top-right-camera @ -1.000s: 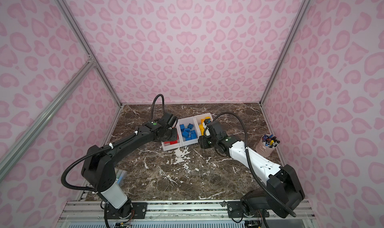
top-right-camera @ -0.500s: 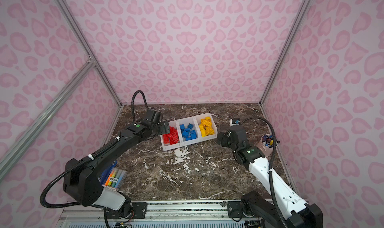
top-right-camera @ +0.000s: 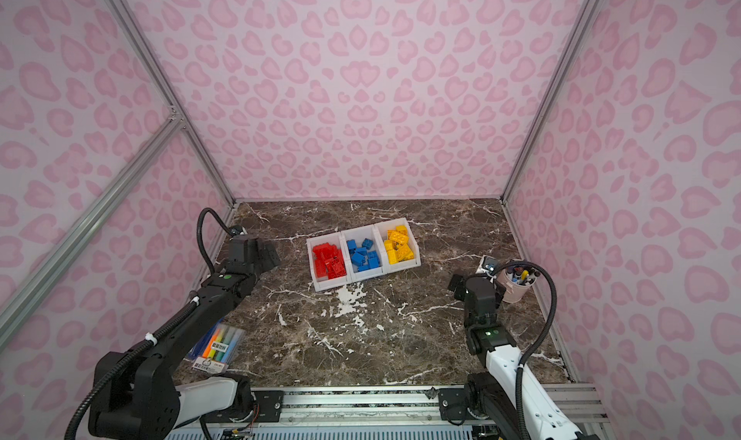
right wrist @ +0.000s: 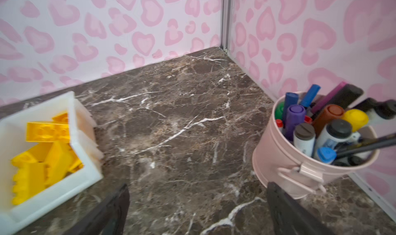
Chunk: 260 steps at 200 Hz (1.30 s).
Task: Sort the legos into containers by color
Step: Reset both arms
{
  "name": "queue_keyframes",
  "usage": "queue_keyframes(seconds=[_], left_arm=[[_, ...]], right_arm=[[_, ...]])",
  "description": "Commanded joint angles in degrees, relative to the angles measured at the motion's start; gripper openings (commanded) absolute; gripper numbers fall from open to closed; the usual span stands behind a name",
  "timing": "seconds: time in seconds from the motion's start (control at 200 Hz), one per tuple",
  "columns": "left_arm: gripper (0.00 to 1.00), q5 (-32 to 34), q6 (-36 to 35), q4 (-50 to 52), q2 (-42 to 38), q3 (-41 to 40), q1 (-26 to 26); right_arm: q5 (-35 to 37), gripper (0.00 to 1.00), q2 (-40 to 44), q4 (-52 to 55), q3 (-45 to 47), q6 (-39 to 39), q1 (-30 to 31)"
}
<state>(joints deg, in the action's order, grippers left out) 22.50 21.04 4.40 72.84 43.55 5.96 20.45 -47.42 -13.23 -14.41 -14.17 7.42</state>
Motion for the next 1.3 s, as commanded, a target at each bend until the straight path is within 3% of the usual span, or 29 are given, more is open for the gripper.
queue_keyframes(seconds=[0.0,0.14,0.21,0.295,0.38,0.41,0.47,0.55,0.69,0.75,0.79,0.825,0.925,1.295], left_arm=[[0.97,-1.6,-4.9,-12.1,2.4,-3.4,-4.2],[0.97,-8.5,-5.6,-22.6,5.4,-8.8,-8.3],[0.97,-8.7,-7.8,-25.6,7.2,-9.6,-8.6],[0.97,-8.5,-9.9,-31.7,8.3,-11.7,-9.5],[1.00,-16.0,-9.9,-40.2,9.9,-14.4,-12.5],[0.97,-19.1,-10.2,-41.1,10.9,-14.3,-13.3],[0.95,-23.8,-12.7,-41.2,11.5,-13.8,-12.9],[0.95,-27.9,-16.5,-48.1,10.6,-18.0,-11.3],[1.00,-25.8,-18.7,-54.9,10.6,-22.0,-9.0],[0.96,-25.4,-18.1,-64.0,12.6,-25.4,-8.7],[0.96,-25.3,-19.0,-58.1,11.2,-23.9,-8.7],[0.96,-25.2,-18.4,-62.4,12.5,-24.9,-8.6],[0.96,-25.0,-18.8,-60.2,11.9,-24.2,-8.6],[0.97,-24.5,-18.7,-59.7,11.9,-24.1,-8.5]], right_arm=[[3.0,0.99,-5.1,-16.1,0.9,5.8,-2.9],[0.8,0.99,-16.8,-24.7,1.2,7.7,-4.3],[1.7,0.99,-22.4,-33.6,2.0,8.3,-4.4],[0.9,0.99,-25.8,-36.7,0.6,9.2,-5.0],[-0.2,0.99,-30.2,-41.2,0.3,7.4,-6.2],[-0.4,0.99,-32.4,-45.0,1.1,6.9,-6.4],[-2.0,1.00,-38.0,-54.9,2.6,7.9,-6.5],[-6.2,1.00,-42.2,-57.6,1.8,10.8,-6.2],[-9.8,1.00,-40.2,-40.7,-5.3,12.7,-5.3],[-9.9,1.00,-41.4,-44.4,-4.6,12.1,-5.7],[-9.7,1.00,-41.8,-45.5,-4.3,12.2,-5.7],[-9.8,1.00,-41.7,-45.3,-4.3,12.2,-5.7],[-9.9,1.00,-40.3,-40.5,-5.5,12.2,-5.7],[-10.2,1.00,-40.7,-41.3,-5.5,12.6,-5.5]])
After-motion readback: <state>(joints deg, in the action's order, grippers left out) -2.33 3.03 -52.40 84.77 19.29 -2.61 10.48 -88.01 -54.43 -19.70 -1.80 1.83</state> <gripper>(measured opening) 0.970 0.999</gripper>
